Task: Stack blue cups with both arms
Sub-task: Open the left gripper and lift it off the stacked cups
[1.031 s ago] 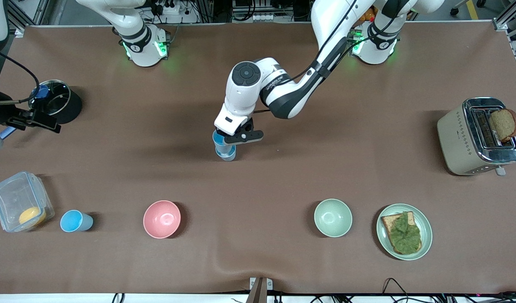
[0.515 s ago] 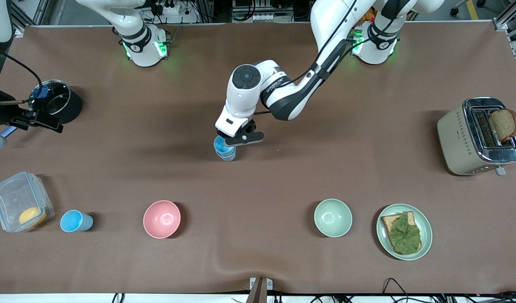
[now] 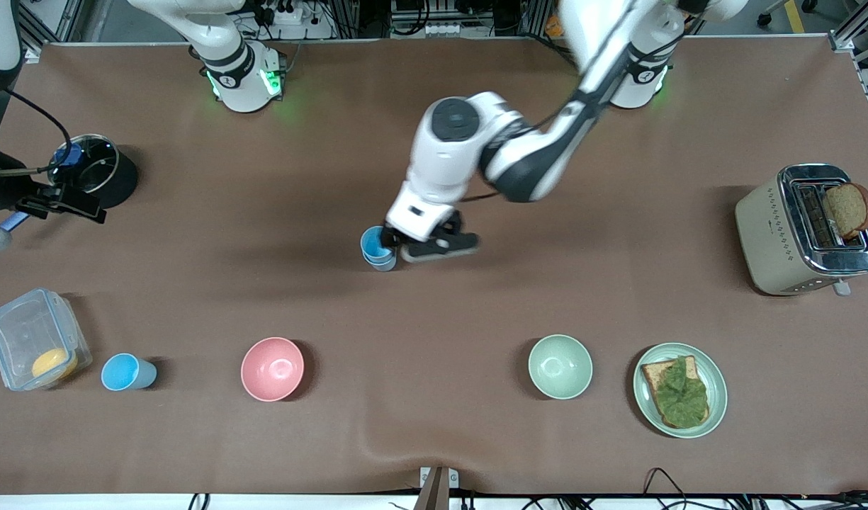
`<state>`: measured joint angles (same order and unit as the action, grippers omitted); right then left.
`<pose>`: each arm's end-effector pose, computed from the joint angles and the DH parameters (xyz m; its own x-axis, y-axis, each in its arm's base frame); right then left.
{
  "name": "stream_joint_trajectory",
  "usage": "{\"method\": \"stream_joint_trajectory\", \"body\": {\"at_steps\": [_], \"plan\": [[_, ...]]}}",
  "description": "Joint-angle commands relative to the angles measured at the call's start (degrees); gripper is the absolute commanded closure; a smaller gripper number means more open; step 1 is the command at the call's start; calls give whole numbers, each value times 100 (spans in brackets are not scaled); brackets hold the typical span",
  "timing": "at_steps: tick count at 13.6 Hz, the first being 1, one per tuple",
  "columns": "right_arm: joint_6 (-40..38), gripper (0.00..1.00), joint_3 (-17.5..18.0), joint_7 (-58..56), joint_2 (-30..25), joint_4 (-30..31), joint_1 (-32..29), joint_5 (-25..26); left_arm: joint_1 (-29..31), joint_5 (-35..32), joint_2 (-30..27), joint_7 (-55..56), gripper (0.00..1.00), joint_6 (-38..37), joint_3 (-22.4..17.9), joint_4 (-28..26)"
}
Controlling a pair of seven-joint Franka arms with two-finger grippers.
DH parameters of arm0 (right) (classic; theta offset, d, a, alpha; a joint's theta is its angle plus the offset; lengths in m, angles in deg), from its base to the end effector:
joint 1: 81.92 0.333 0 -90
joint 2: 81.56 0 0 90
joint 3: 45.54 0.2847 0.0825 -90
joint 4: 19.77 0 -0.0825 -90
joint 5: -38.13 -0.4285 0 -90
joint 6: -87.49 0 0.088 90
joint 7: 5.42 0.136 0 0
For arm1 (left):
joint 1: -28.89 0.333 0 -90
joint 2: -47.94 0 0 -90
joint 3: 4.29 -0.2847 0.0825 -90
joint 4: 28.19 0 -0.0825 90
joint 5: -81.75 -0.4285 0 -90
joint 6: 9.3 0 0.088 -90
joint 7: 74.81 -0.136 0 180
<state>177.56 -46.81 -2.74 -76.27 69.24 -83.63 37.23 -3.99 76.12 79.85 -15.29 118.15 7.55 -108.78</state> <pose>0.6189 -0.0296 0.5169 0.9924 -0.0986 -0.0743 -0.0996 -0.9950 -0.0102 0.5663 -0.5190 0.3416 0.9567 0.2644 0.1216 0.2299 -0.9429 0.2411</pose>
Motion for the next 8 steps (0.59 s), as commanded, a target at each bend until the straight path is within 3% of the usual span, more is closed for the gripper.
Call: {"method": "stream_joint_trajectory", "body": {"at_steps": [1, 6, 8], "plan": [[2, 0, 31, -48, -159, 117, -14, 28, 580, -149, -835, -387, 0, -430, 90, -571], [-34, 0, 40, -48, -159, 108, -5, 20, 1081, -149, -1301, -1019, 0, -1475, 81, -519], [-34, 0, 40, -39, -159, 108, -5, 20, 1476, -79, -1538, -1816, 0, -1862, 107, -536]]}}
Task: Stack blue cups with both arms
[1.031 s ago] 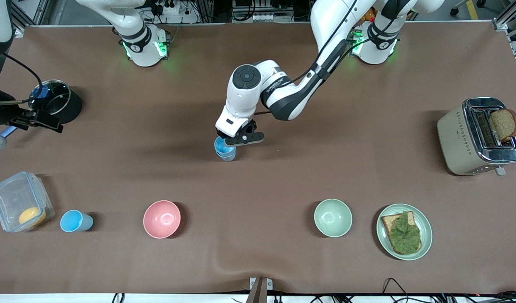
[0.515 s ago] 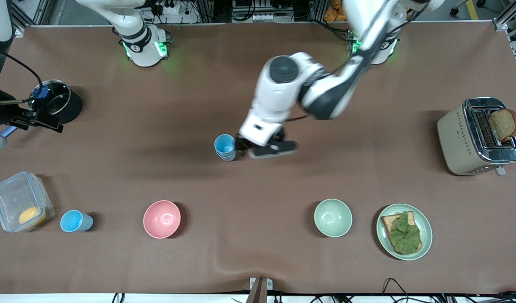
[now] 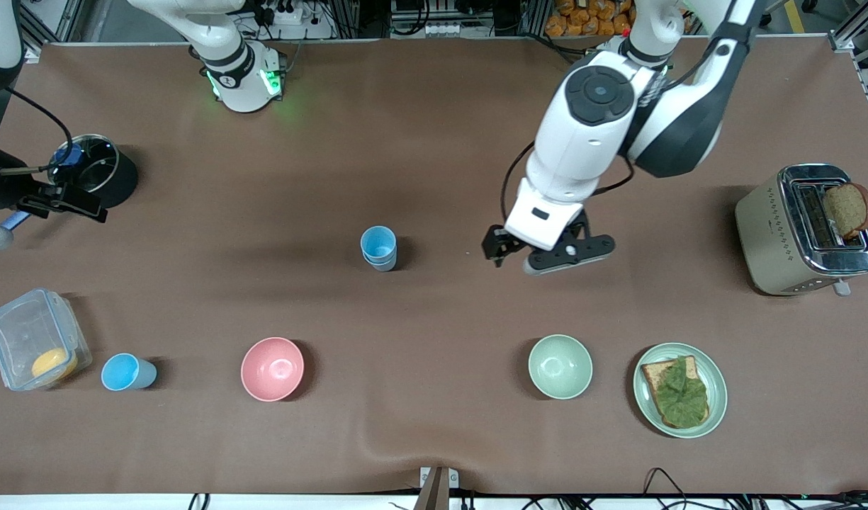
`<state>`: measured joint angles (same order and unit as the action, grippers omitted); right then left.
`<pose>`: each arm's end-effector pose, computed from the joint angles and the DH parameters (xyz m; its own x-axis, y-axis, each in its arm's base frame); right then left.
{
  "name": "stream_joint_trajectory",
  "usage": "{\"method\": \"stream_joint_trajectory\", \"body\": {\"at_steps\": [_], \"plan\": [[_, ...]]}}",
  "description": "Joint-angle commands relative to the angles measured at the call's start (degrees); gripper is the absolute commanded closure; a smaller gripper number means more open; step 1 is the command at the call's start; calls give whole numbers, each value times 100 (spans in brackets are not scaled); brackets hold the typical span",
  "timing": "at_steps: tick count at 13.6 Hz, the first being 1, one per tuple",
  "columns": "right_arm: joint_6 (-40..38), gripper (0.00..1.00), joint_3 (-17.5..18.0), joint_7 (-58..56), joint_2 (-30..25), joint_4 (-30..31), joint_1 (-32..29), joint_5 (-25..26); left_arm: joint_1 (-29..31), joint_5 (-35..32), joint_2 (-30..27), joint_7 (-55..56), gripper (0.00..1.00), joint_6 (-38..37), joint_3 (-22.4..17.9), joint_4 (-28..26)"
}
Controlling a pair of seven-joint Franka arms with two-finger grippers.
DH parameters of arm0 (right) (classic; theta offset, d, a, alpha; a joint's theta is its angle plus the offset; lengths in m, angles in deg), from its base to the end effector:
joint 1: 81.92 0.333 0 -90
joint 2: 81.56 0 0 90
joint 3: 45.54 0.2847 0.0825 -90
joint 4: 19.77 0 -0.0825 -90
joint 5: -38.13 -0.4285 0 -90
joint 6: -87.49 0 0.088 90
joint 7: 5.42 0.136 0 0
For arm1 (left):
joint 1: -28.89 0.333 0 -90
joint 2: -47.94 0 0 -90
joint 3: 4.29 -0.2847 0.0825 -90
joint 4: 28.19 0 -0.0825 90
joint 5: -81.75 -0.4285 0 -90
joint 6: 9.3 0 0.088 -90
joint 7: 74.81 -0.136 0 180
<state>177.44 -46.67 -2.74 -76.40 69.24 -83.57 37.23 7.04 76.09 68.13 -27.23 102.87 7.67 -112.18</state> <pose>0.6183 -0.0275 0.5182 0.9927 -0.0950 -0.0741 -0.0961 -0.9953 -0.0104 0.6093 -0.3780 0.4289 0.9663 0.2293 0.1168 0.2194 -0.9713 0.0917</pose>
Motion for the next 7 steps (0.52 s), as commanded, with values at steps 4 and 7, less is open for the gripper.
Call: {"method": "stream_joint_trajectory", "body": {"at_steps": [4, 7], "plan": [[-38, 0, 25, -39, -147, 108, -19, 20, 1015, -40, -692, -2057, 0, -959, 96, -205], [-47, 0, 25, -39, -147, 108, -19, 20, 1393, 3, -885, -2752, 0, -1258, 96, -205]]}}
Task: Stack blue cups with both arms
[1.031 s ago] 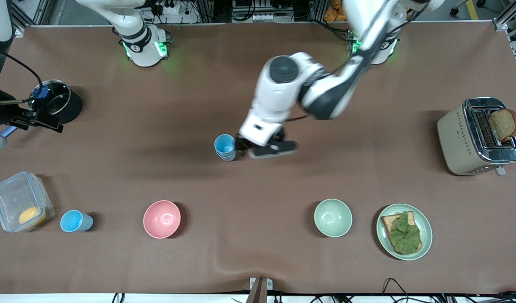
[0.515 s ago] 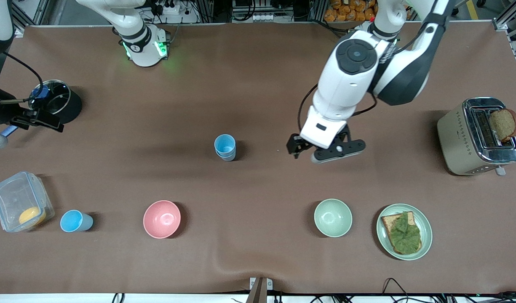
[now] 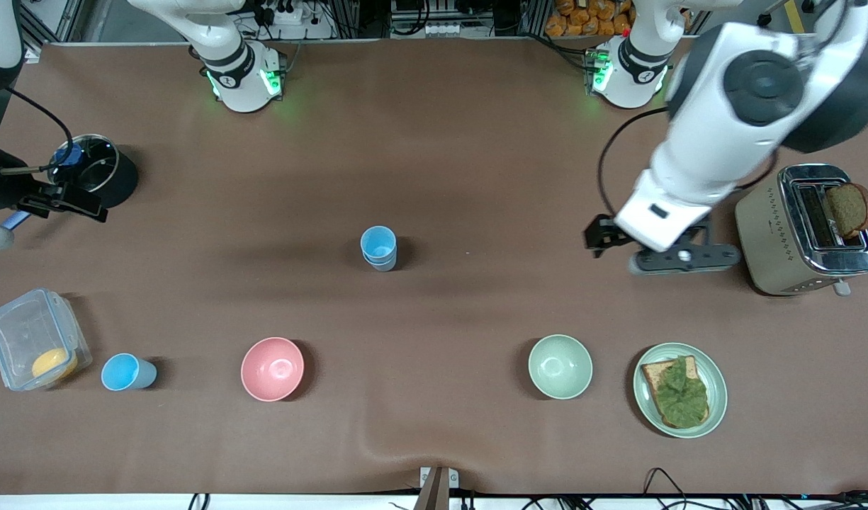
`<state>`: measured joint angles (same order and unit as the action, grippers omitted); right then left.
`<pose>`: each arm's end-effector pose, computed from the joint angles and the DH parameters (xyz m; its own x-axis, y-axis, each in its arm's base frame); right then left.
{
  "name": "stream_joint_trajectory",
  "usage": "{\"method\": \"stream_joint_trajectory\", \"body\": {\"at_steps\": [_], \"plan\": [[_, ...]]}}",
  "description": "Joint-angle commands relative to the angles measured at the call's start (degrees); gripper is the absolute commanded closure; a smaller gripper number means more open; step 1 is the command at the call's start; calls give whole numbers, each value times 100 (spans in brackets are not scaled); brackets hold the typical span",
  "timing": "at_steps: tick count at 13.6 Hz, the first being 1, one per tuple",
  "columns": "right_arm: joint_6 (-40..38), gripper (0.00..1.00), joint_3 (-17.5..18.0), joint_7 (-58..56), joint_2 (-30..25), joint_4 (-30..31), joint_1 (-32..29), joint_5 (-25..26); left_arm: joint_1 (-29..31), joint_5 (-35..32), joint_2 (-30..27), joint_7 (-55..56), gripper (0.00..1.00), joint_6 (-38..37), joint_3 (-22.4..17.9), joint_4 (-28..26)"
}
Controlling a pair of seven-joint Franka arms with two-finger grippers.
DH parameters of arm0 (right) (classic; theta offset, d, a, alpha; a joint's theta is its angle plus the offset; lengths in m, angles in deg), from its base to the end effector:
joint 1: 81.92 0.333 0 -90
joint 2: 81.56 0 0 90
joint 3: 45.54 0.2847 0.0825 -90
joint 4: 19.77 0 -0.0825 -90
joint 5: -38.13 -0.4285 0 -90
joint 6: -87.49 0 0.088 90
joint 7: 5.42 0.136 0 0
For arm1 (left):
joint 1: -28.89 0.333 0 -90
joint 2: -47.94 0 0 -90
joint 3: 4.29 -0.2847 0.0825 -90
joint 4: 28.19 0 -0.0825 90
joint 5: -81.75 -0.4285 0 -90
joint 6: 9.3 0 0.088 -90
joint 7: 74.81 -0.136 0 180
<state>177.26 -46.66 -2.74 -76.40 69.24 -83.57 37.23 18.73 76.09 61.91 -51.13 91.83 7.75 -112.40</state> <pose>0.6178 -0.0274 0.5179 0.9925 -0.0948 -0.0773 -0.0959 -0.9953 -0.0103 0.6372 -0.2351 0.4821 0.9974 0.0162 0.0709 0.0177 -0.9996 -0.0207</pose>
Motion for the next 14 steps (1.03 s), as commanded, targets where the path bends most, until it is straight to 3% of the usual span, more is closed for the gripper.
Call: {"method": "stream_joint_trajectory", "body": {"at_steps": [1, 8, 11, 14], "plan": [[-30, 0, 25, -39, -147, 99, -20, 20, 382, 55, -341, -599, 0, -294, 88, -183], [-38, 0, 25, -30, -147, 99, -28, 11, 1447, 425, -737, -2043, 0, -927, 88, -174], [-38, 0, 25, -30, -147, 99, -28, 11, 1438, 425, -939, -2061, 0, -1121, 27, -174], [-38, 0, 25, -30, -147, 99, -28, 11, 799, 407, -1072, -2191, 0, -1218, -691, -183]]}}
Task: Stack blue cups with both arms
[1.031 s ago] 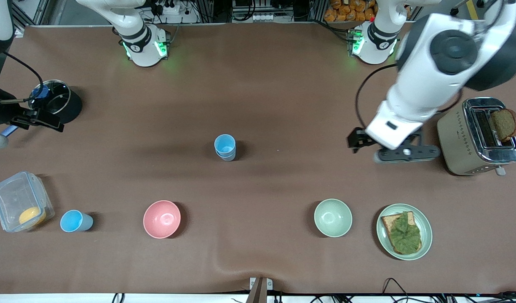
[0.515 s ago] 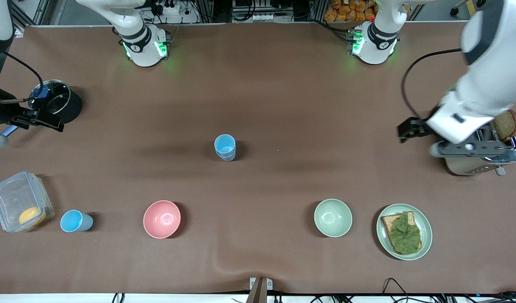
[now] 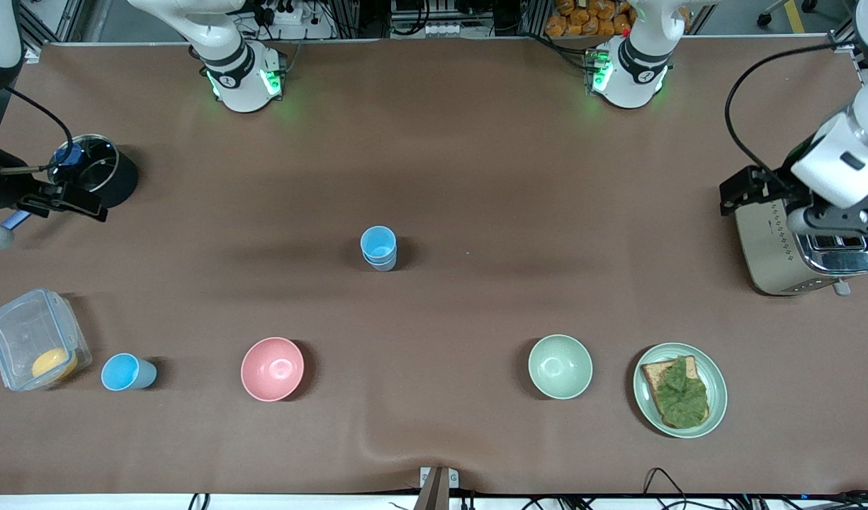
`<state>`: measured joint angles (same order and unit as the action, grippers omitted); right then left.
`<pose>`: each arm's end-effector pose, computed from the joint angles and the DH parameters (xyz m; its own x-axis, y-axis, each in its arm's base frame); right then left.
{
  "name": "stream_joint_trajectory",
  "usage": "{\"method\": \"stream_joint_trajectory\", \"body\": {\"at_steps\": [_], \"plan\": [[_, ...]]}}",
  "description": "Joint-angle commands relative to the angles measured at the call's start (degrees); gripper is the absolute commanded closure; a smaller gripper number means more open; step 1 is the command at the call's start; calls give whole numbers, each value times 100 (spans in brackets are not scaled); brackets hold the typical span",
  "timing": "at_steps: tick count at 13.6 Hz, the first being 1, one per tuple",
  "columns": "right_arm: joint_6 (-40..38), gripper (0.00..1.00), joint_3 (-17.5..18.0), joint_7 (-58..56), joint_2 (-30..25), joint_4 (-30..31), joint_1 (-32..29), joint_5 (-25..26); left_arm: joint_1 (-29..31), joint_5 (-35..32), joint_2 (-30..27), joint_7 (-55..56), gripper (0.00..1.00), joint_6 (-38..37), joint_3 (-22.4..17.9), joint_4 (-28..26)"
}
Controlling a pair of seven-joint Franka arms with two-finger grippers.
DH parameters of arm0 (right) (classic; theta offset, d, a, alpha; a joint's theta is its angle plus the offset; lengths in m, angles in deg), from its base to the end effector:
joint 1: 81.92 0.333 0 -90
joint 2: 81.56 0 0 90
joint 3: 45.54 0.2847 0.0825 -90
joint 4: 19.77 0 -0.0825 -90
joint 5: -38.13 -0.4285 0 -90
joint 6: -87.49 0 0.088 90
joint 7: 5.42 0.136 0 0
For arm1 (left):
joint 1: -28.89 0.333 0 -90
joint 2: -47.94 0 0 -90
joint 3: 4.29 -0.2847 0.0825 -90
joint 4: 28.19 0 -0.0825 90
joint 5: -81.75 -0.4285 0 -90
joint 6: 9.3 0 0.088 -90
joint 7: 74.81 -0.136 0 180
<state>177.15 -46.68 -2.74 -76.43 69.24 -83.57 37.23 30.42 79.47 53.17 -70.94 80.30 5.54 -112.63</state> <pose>0.6175 -0.0276 0.5181 0.9924 -0.0951 -0.0787 -0.0962 -0.9953 -0.0102 0.6185 -0.0807 0.5587 0.9971 -0.0763 0.0017 -0.0762 -0.9968 -0.0242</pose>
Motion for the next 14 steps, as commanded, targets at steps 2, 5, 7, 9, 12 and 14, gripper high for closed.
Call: {"method": "stream_joint_trajectory", "body": {"at_steps": [2, 5, 7, 9, 12, 14], "plan": [[-28, 0, 27, -39, -143, 99, -28, 11, -329, 70, -207, -386, 0, -83, -508, -160], [-28, 0, 27, -30, -143, 99, -20, 11, -180, 87, -224, -387, 0, -92, -456, -160], [-28, 0, 27, -30, -143, 99, -28, 11, 92, 140, -233, -361, 0, -92, -202, -160], [-71, 0, 27, -21, -143, 99, -20, 11, 129, 149, -242, -343, 0, -162, -183, -151], [-72, 0, 27, -21, -143, 90, -19, 11, 321, 482, -260, -133, 0, -312, -157, -125], [-80, 0, 27, -21, -143, 90, -19, 11, 331, 483, -286, 104, 0, -321, -69, -125]]}}
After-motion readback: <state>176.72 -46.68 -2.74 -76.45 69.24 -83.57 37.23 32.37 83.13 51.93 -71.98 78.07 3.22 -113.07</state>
